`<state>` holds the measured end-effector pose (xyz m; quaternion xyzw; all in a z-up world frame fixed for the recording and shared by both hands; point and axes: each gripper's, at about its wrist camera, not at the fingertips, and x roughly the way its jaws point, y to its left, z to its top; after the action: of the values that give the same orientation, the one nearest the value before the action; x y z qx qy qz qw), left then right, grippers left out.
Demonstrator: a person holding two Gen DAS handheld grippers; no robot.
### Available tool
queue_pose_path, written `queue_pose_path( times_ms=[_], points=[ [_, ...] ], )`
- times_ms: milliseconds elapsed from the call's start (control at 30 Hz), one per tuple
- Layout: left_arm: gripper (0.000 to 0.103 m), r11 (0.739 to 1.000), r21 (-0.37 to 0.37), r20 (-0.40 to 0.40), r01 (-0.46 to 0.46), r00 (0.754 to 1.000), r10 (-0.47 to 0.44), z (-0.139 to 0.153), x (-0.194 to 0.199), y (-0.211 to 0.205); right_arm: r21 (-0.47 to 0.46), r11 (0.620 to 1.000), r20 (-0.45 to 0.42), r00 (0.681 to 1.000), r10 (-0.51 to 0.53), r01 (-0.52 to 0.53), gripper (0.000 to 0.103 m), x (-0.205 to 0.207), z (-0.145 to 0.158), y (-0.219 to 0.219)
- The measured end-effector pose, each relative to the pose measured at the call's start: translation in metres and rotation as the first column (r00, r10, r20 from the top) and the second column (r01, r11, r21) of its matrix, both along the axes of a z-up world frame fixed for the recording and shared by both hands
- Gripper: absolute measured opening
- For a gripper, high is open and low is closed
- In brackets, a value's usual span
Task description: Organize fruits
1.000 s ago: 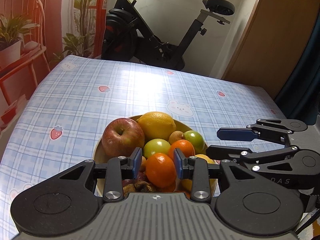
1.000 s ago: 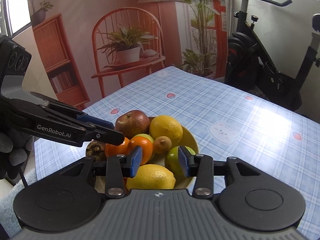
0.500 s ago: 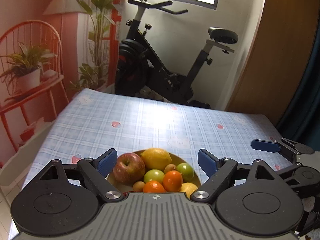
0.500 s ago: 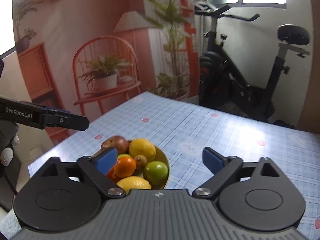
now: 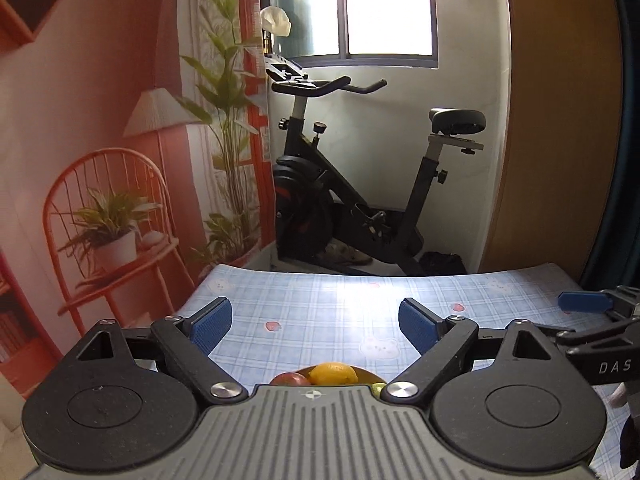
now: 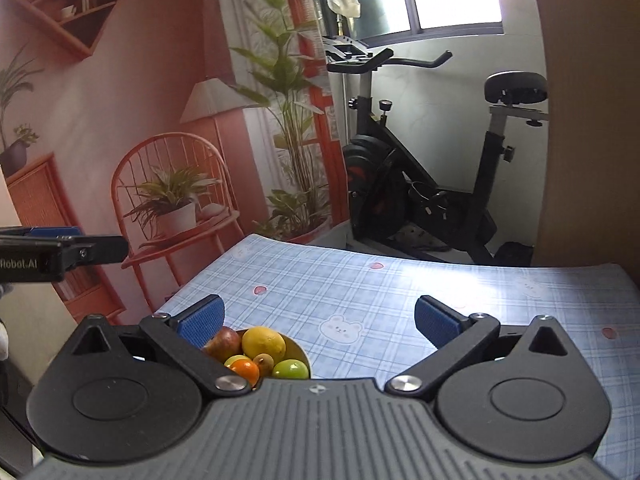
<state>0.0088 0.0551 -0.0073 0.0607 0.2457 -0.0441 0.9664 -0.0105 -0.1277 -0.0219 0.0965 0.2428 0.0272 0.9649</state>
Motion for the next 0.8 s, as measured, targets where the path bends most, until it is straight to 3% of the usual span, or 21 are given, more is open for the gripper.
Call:
queue_pose_path(
  times_ms=[167, 800],
  points=[
    [0.092, 0.999, -0.043, -0.009, -0.013, 1.000, 0.013, 0.011, -0.008, 0.002, -0.011, 0.999, 0.008, 0.999, -0.039, 0.039, 0.103, -0.011, 0.012, -0.005],
    [0.092, 0.999, -0.051, -0.002, -0.001, 1.000, 0.001, 0.015, -0.016, -0.003, -0.012, 0.995, -0.003, 0.995, -0.096, 0.096, 0.103, -0.019, 0.020, -0.011]
  ],
)
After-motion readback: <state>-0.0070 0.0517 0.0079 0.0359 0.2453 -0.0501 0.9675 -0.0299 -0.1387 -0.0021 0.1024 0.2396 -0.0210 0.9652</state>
